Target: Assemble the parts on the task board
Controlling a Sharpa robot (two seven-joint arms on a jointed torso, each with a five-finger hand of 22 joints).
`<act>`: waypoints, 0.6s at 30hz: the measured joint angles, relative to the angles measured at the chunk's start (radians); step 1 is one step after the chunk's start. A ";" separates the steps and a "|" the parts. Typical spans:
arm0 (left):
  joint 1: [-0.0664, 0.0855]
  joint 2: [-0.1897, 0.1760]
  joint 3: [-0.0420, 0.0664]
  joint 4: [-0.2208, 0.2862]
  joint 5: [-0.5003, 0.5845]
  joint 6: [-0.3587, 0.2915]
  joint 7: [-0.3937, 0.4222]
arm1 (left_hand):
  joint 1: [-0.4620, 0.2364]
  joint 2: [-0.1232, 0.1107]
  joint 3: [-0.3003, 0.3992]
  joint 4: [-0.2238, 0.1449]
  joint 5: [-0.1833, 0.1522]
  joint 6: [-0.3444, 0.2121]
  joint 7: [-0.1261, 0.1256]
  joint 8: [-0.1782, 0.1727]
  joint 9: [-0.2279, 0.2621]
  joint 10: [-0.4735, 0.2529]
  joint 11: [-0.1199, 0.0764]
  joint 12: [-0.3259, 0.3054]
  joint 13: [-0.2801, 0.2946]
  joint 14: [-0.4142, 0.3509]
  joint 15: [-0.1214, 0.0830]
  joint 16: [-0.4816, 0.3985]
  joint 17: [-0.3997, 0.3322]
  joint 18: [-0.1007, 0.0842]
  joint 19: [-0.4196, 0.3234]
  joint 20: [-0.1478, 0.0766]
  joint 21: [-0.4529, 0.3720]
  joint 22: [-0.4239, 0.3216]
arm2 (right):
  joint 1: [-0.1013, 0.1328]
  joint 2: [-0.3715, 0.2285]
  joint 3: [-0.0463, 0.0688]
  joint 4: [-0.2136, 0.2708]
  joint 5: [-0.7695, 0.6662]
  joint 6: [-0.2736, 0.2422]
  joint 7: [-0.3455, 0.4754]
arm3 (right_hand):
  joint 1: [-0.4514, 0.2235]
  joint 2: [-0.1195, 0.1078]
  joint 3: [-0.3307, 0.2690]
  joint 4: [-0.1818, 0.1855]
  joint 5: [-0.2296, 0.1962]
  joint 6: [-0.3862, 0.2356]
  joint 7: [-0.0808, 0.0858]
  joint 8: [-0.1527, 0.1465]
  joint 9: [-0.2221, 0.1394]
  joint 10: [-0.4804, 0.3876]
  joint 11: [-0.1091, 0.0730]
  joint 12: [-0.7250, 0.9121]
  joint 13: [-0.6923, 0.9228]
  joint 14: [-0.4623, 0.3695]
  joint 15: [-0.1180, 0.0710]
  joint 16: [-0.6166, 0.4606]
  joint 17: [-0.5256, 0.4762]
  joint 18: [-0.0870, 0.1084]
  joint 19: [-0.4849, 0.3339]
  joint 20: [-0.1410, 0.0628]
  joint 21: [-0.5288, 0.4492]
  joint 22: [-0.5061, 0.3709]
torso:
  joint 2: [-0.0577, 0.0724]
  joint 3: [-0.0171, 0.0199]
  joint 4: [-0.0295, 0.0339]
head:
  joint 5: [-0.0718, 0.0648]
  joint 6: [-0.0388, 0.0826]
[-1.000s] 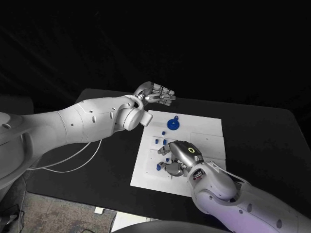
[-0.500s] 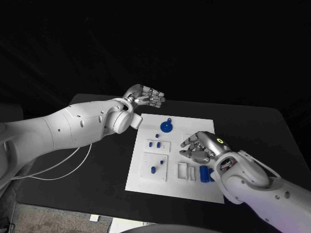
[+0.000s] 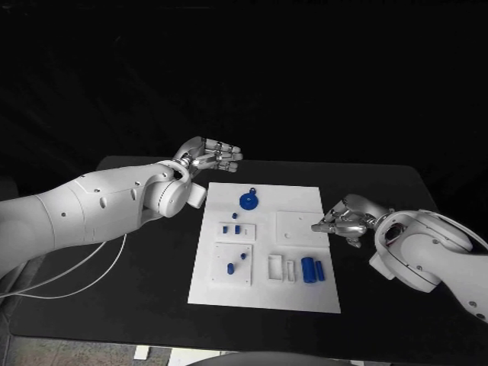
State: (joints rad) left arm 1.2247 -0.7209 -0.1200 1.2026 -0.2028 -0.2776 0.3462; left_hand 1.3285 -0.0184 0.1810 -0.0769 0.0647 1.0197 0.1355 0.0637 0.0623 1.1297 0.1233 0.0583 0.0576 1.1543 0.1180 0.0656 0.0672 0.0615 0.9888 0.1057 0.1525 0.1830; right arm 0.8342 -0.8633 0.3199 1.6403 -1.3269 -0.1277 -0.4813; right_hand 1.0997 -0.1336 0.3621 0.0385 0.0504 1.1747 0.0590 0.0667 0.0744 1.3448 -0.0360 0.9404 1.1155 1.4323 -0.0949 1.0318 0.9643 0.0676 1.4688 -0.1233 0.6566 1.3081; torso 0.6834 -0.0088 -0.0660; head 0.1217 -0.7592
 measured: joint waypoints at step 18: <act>-0.021 -0.028 -0.011 0.042 0.043 -0.021 0.020 | 0.004 0.004 -0.028 -0.001 0.000 -0.030 -0.002 0.000 -0.001 0.000 0.000 0.000 0.000 0.000 0.000 0.000 0.000 0.000 0.010 0.000 -0.004 -0.024 | 0.010 0.046 -0.089 -0.084 0.100 0.192 -0.187 | -0.023 -0.037 -0.052 0.097 0.000 -0.009 0.002 0.000 0.001 0.037 0.002 -0.004 0.111 0.010 -0.002 0.000 0.065 0.000 0.000 0.000 0.062 0.000 | -0.024 -0.0134 -0.0015 | -0.049 -0.022</act>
State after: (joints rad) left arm 1.2033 -0.7487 -0.1312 1.2445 -0.1597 -0.2986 0.3667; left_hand 1.3329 -0.0144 0.1531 -0.0782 0.0648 0.9894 0.1335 0.0637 0.0611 1.1295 0.1235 0.0583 0.0576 1.1542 0.1180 0.0656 0.0671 0.0617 0.9990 0.1052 0.1482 0.1593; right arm 0.8439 -0.8168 0.2304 1.5564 -1.2273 0.0643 -0.6687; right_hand 1.0764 -0.1709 0.3104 0.1355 0.0504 1.1652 0.0611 0.0667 0.0749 1.3816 -0.0341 0.9367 1.2263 1.4420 -0.0965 1.0318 1.0288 0.0680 1.4687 -0.1232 0.7185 1.3078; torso 0.6592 -0.0222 -0.0675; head 0.0722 -0.7811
